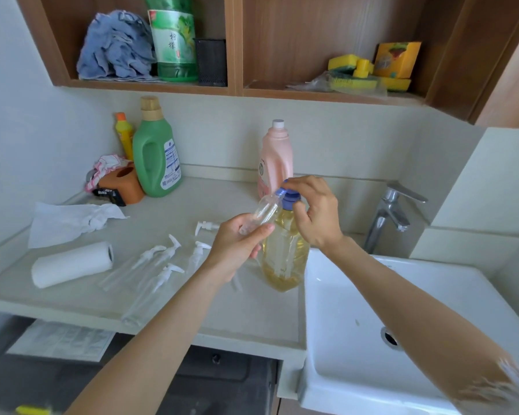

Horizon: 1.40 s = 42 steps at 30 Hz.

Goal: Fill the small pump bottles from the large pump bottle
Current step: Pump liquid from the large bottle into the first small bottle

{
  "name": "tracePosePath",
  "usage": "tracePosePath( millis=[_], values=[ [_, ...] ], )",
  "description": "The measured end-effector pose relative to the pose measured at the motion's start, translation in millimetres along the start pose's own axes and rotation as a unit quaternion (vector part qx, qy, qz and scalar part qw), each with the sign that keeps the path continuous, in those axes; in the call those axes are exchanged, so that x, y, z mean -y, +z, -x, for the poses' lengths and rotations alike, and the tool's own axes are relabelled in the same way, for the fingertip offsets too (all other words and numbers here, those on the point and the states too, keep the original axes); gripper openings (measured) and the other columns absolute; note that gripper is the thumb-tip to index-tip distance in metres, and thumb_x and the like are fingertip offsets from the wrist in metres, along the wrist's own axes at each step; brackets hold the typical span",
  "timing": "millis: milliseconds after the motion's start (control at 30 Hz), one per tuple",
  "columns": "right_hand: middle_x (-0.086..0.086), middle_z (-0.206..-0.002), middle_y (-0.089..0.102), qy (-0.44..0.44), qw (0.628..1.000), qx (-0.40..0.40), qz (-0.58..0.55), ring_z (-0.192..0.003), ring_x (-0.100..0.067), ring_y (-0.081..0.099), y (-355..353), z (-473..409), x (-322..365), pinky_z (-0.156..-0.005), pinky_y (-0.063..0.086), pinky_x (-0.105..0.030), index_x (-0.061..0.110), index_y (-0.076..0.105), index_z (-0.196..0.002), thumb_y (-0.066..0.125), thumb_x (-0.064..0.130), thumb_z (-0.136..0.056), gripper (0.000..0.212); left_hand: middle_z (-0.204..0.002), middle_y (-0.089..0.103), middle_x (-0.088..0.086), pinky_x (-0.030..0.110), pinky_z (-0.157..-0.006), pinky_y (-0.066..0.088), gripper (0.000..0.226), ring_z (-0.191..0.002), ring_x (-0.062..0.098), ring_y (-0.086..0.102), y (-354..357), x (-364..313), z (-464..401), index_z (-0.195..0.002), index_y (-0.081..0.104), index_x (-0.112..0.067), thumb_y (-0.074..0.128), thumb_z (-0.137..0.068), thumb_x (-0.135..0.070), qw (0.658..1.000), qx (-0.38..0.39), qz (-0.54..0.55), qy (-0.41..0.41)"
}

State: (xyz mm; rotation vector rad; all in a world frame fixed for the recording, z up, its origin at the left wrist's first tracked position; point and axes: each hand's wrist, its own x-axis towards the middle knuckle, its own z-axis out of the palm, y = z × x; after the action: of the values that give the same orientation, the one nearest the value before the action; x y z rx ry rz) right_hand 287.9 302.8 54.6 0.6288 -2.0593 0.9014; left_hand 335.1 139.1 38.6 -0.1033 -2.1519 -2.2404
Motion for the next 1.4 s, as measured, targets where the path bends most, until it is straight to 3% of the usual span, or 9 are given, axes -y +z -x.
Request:
tracePosePath(
  millis=[200, 300, 433, 667, 900, 1100, 1400],
  values=[
    [-0.010, -0.103, 0.065, -0.022, 0.998, 0.051, 0.017, -0.097, -0.031, 0.058, -13.8, -22.4, -1.0, -0.085, 0.045, -0.033, 0.006, 0.073, -0.101, 0.035, 0.022, -0.077, 0.048, -0.074, 0.056, 0.000, 0.024, -0.051, 0.040, 0.014, -0.049, 0.010, 0.046, 3.3, -11.4, 5.5, -0.086, 0.061, -0.023, 0.073, -0.083, -0.016, 1.000, -0.011, -0.001, 0.018],
    [-0.009, -0.110, 0.068, -0.026, 0.998, 0.051, -0.001, -0.104, -0.026, 0.061, -12.0, -23.1, -3.0, -0.089, 0.047, -0.031, 0.005, 0.073, -0.100, 0.034, 0.022, -0.076, 0.048, -0.072, 0.055, 0.001, 0.025, -0.051, 0.040, 0.015, -0.050, 0.010, 0.046, 3.1, -14.3, 2.4, -0.087, 0.061, -0.025, 0.073, -0.083, -0.016, 0.999, -0.014, -0.013, 0.028],
    [-0.011, -0.110, 0.070, -0.027, 0.999, -0.007, -0.038, -0.110, -0.023, 0.060, 5.0, -6.3, -7.6, -0.097, 0.045, -0.029, 0.002, 0.071, -0.103, 0.037, 0.014, -0.072, 0.047, -0.072, 0.057, 0.000, 0.023, -0.047, 0.038, 0.017, -0.047, 0.009, 0.045, 4.2, -8.1, -4.1, -0.092, 0.063, -0.021, 0.075, -0.081, -0.017, 0.999, -0.036, -0.015, 0.023],
    [-0.009, -0.106, 0.069, -0.018, 0.998, -0.039, -0.047, -0.106, -0.023, 0.060, 19.3, 6.7, -7.2, -0.095, 0.043, -0.027, 0.002, 0.070, -0.100, 0.037, 0.013, -0.073, 0.044, -0.073, 0.060, -0.001, 0.020, -0.045, 0.038, 0.030, -0.046, 0.008, 0.045, -0.1, -4.9, -5.1, -0.105, 0.064, -0.013, 0.077, -0.079, -0.017, 0.999, -0.050, -0.020, -0.004],
    [-0.009, -0.102, 0.070, -0.012, 0.999, -0.003, -0.046, -0.097, -0.026, 0.063, 0.8, -23.8, -9.8, -0.087, 0.048, -0.032, 0.002, 0.071, -0.099, 0.035, 0.016, -0.080, 0.043, -0.077, 0.058, 0.001, 0.023, -0.047, 0.038, 0.019, -0.047, 0.010, 0.045, 0.1, -14.1, -9.1, -0.091, 0.063, -0.024, 0.076, -0.080, -0.015, 0.999, -0.029, -0.016, 0.010],
    [-0.013, -0.114, 0.068, -0.013, 0.995, -0.053, -0.080, -0.113, -0.017, 0.057, 16.3, -7.2, -10.1, -0.101, 0.043, -0.026, -0.002, 0.070, -0.107, 0.036, 0.013, -0.086, 0.042, -0.074, 0.058, 0.000, 0.022, -0.045, 0.036, 0.017, -0.045, 0.008, 0.043, -4.0, -13.3, -14.9, -0.087, 0.065, -0.023, 0.076, -0.079, -0.014, 0.999, -0.026, -0.014, 0.019],
    [-0.011, -0.104, 0.070, -0.030, 0.995, -0.073, -0.067, -0.107, -0.020, 0.059, 26.4, 4.6, -14.4, -0.100, 0.042, -0.026, -0.002, 0.070, -0.100, 0.039, 0.011, -0.081, 0.039, -0.076, 0.063, 0.005, 0.022, -0.043, 0.036, 0.032, -0.043, 0.011, 0.043, -12.8, -10.1, -24.4, -0.105, 0.066, -0.010, 0.079, -0.076, -0.018, 0.998, -0.033, -0.045, 0.005]
  ],
)
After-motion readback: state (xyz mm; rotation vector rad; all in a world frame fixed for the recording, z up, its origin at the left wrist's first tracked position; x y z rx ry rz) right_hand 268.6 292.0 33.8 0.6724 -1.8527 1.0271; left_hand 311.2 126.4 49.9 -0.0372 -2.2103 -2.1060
